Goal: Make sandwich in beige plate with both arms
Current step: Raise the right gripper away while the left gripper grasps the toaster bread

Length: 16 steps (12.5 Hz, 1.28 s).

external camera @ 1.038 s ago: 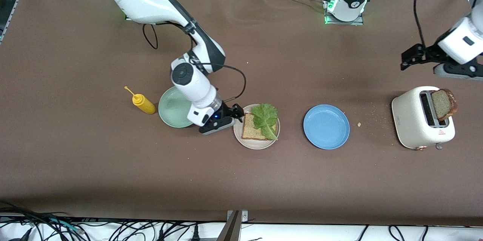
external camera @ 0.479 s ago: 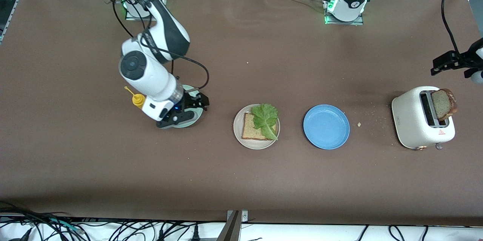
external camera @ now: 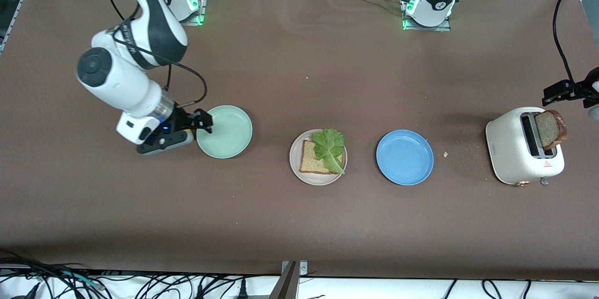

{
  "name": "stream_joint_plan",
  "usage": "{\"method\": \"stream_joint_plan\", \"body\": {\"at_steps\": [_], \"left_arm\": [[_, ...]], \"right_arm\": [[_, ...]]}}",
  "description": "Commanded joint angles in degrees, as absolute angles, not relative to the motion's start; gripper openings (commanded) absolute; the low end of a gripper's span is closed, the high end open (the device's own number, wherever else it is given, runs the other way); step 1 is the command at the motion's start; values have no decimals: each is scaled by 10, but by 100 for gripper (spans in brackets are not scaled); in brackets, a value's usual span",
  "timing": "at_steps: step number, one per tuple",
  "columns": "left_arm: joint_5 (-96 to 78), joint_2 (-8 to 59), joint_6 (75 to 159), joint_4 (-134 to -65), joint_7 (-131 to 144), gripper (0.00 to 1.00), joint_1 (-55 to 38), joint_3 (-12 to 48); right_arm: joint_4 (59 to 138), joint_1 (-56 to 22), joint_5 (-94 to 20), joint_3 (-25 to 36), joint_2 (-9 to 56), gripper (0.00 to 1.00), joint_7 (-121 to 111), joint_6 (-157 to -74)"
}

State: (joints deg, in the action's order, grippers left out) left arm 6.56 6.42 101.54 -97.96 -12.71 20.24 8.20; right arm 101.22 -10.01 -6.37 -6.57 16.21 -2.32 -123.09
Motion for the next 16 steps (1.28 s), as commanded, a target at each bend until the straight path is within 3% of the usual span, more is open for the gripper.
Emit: {"method": "stream_joint_plan", "body": {"at_steps": [1,5,11,12,13,14,16], "left_arm": [[81,76,1049,-998,-146,100,225,88],[76,83,1159,-1068,-188,100,259,88],[73,147,1210,-1070,-213,100,294,89],[73,152,1212,-1070,-213,92,297,89],[73,153,1209,-1070,-212,65,296,90],[73,153,1203,-1070,-213,19,296,91],[73,151,1188,-1067,-214,0,297,91]], "right_arm": [[1044,-70,-64,-51,113,100,-68,-1194],[1039,-59,-64,-13,91,100,-66,-1175],[1027,-41,-20,20,44,100,-41,-1084],[1016,-41,-12,21,43,100,-28,-1061],[1008,-41,2,22,42,100,-14,-1044],[999,-41,21,22,40,100,3,-1028],[991,-42,27,22,33,100,29,-998]]}}
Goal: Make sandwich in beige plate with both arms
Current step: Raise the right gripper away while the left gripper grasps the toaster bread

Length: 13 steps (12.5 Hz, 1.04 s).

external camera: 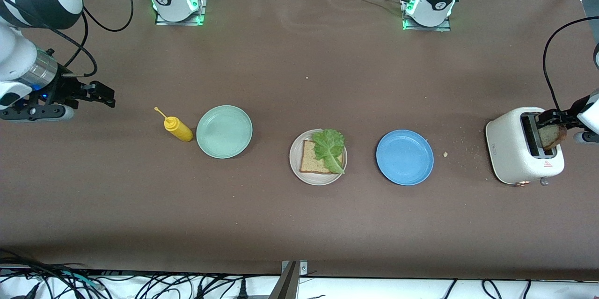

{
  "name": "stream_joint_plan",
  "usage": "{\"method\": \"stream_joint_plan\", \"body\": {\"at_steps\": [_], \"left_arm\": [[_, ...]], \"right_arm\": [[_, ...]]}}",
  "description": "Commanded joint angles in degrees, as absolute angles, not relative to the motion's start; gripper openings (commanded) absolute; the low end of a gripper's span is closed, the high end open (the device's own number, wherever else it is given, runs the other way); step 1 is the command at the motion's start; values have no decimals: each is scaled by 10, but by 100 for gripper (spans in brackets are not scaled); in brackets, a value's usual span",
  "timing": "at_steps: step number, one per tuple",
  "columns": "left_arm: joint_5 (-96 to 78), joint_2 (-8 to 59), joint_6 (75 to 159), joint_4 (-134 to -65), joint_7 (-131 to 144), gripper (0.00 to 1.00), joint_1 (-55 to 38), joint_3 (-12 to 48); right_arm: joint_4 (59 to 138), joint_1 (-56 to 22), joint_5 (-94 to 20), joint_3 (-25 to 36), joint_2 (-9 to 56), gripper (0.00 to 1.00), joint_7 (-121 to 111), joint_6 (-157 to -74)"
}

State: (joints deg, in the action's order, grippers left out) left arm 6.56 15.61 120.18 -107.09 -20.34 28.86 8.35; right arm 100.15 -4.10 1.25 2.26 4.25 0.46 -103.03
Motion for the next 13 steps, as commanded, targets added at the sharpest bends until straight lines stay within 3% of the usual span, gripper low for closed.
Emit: {"method": "stream_joint_plan", "body": {"at_steps": [1,10,13], "left_arm": [[73,151,1188,-1066,-216,0,298,91],[73,104,1149,-1053,-213,0,296,92],[74,85,1074,-1007,-209,0,294,117]], "right_arm": [[978,-42,26,21,33,100,30,-976],[903,-44,26,36,28,99,29,-881],[895,-43,27,37,32,100,25,-885]]}}
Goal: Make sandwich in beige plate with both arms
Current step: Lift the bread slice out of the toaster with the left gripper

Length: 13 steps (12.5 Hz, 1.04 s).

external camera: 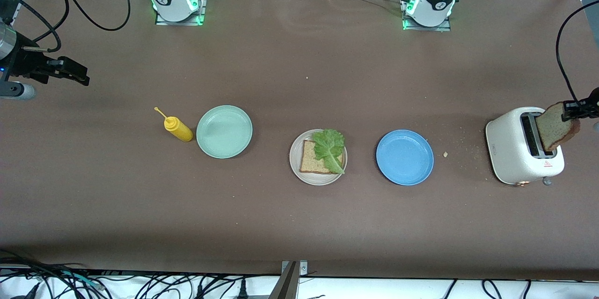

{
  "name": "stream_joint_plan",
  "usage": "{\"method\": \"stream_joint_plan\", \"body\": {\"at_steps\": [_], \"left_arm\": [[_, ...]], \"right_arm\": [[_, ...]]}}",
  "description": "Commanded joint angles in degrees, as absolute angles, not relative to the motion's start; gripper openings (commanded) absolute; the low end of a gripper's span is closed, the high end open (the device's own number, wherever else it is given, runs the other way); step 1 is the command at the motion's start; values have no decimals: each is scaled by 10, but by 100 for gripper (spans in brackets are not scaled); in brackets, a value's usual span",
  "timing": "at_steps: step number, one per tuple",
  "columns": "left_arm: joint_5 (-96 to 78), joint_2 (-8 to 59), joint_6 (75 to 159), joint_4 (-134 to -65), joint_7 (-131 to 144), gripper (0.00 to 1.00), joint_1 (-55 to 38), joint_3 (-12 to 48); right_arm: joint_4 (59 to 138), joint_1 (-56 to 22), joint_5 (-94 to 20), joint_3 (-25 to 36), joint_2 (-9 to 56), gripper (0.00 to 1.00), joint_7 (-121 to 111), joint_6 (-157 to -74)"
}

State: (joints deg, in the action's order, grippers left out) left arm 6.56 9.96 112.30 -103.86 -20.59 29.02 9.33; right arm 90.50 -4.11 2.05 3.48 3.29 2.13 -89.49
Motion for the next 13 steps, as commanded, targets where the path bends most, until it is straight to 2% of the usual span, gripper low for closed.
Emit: {"method": "stream_joint_plan", "body": {"at_steps": [1,4,10,13], "left_arm": [[74,84,1041,-984,-205,0,294,131],[80,83,972,-930,-204,0,293,179],[69,110,918,-927,-152,0,273,293],[47,134,918,-925,-117,0,207,296]], "right_arm": [[895,-43,26,37,34,100,29,-885],[894,-45,25,36,40,100,34,-887],[894,-47,26,35,47,100,33,-890],[894,-51,26,33,47,100,33,-892]]}}
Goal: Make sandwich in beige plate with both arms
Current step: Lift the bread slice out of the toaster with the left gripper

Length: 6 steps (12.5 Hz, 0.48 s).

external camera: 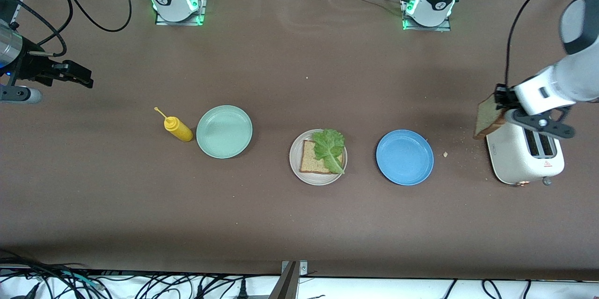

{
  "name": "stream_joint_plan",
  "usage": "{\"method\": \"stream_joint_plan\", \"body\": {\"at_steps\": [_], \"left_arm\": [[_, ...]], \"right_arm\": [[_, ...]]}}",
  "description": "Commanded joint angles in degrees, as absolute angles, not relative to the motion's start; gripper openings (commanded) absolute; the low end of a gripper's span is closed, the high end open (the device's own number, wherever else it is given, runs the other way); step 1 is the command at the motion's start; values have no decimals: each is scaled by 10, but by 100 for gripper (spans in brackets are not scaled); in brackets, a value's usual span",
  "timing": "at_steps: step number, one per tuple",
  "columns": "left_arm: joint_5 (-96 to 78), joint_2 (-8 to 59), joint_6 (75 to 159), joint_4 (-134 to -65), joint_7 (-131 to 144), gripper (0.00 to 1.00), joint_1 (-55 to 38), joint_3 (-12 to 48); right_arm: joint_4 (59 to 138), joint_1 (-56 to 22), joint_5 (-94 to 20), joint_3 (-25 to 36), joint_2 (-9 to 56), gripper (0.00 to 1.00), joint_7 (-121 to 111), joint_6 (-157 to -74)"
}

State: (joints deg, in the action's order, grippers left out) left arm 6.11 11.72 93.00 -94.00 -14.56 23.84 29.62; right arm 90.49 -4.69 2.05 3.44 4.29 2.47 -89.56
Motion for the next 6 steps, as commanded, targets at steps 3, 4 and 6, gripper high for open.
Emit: {"method": "stream_joint_plan", "body": {"at_steps": [3,4,6], "left_arm": [[-54,176,923,-905,-33,0,155,296],[-68,198,923,-887,-26,0,140,296],[-136,249,925,-847,-23,0,118,296]], "right_arm": [[894,-57,24,32,47,100,34,-896],[894,-57,23,32,47,100,34,-901],[895,-57,23,32,47,100,34,-910]]}}
